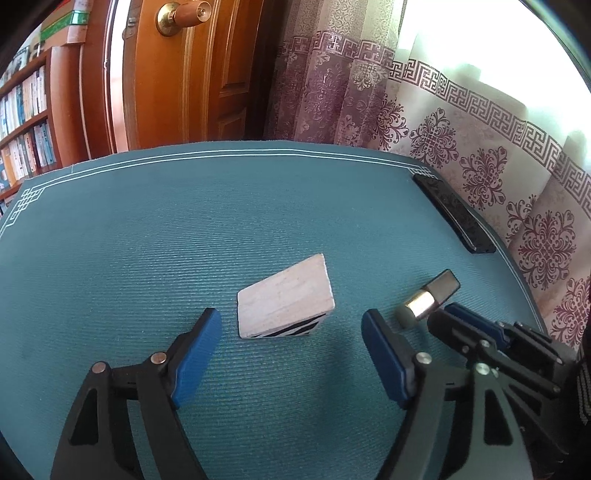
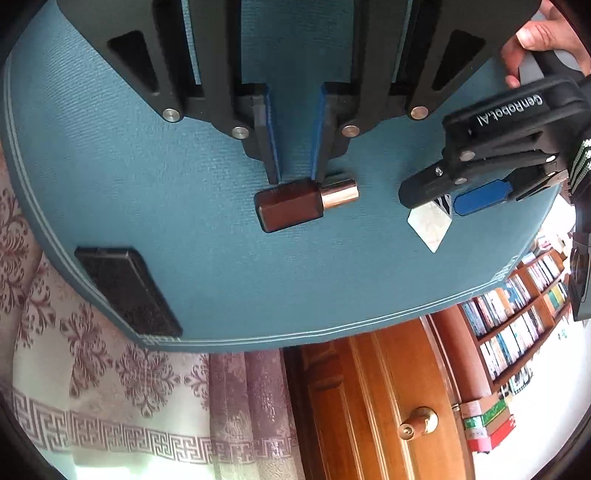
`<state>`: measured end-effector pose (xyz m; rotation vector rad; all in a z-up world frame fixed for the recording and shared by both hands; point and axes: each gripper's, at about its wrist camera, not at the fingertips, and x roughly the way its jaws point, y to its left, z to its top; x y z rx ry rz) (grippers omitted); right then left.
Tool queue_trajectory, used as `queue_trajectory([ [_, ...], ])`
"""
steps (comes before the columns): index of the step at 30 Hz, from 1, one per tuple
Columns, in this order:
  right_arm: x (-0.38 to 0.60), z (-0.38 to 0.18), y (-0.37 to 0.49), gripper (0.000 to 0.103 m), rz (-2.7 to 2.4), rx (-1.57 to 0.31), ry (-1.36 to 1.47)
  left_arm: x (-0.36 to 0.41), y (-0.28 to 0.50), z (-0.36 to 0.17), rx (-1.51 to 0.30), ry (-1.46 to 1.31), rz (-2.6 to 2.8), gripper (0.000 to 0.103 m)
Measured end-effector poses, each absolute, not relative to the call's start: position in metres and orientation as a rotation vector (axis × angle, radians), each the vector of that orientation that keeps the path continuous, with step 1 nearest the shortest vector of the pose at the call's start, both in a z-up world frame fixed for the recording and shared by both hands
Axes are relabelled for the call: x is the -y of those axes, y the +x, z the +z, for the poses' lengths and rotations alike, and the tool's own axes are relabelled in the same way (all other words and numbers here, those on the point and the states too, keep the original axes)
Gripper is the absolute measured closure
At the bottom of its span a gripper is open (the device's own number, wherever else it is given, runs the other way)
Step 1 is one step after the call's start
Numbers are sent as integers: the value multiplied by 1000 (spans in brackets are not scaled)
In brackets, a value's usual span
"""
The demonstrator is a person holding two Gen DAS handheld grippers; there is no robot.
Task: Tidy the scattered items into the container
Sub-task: 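Grasp the brown-capped bottle with the right tool, then grasp the white card with the left tool while the right tool holds the bottle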
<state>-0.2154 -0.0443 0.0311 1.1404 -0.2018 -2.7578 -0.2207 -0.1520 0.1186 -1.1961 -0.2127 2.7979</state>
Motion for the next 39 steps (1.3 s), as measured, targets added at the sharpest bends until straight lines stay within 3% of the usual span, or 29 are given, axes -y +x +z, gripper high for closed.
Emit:
queue_trajectory([
  [4,30,33,-213,81,-2755,305,1113,156,-220,118,263,-1186,2791,21],
  [9,29,39,-212,25,-2775,309,1048,158,-221,119,293,-1181,2787,21],
  [25,59,37,-245,24,-2805,156,1148,187,-219,121,442,-1194,2844,19],
  [27,64,37,-246,27,-2818,97,1165,187,-219,121,438,-1196,2846,19],
  [29,65,36,-246,38,-2843,55,1177,186,-219,122,429,-1197,2848,19],
  [39,53,35,-215,38,-2829,41,1176,180,-219,120,358,-1196,2854,12],
])
